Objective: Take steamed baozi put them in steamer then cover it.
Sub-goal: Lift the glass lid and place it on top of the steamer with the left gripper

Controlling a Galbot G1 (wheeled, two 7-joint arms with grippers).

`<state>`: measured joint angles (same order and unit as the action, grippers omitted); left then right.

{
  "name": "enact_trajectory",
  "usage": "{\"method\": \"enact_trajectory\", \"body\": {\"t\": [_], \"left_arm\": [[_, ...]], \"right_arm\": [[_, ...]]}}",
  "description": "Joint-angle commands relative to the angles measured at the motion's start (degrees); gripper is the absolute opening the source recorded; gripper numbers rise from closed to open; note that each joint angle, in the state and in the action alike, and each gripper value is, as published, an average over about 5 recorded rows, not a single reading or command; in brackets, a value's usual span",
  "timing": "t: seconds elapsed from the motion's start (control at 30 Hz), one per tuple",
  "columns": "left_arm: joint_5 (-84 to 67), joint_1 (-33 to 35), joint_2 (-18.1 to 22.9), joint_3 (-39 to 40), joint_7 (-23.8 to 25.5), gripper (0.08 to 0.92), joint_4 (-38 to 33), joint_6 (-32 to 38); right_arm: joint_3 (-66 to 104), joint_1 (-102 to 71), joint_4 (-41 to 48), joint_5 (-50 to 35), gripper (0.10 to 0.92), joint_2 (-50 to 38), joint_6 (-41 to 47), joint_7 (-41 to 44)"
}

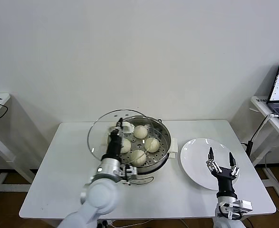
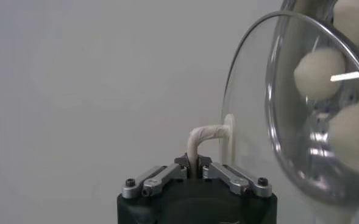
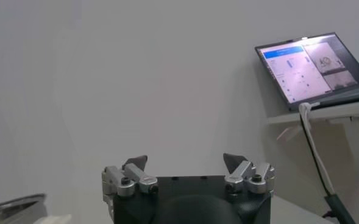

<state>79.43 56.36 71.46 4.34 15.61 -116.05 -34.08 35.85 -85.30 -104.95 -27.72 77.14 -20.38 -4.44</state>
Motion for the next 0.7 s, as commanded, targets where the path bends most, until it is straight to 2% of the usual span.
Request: {"method": "enact_trajectory", "body": {"t": [0.03, 0.7], "left_arm": [[4.96, -5.57, 7.41, 7.24, 0.65, 0.188, 7.94, -2.57], [7.63, -5.23, 13.39, 5.70, -0.82, 0.188, 13.99, -2.52]], "right_arm": [[0.07, -0.20, 0.03, 1.05, 0.823, 0.44, -0.11, -0.08], [-0.28, -0.13, 0.69, 1.94, 0.823, 0.69, -0.46, -0.02]]}}
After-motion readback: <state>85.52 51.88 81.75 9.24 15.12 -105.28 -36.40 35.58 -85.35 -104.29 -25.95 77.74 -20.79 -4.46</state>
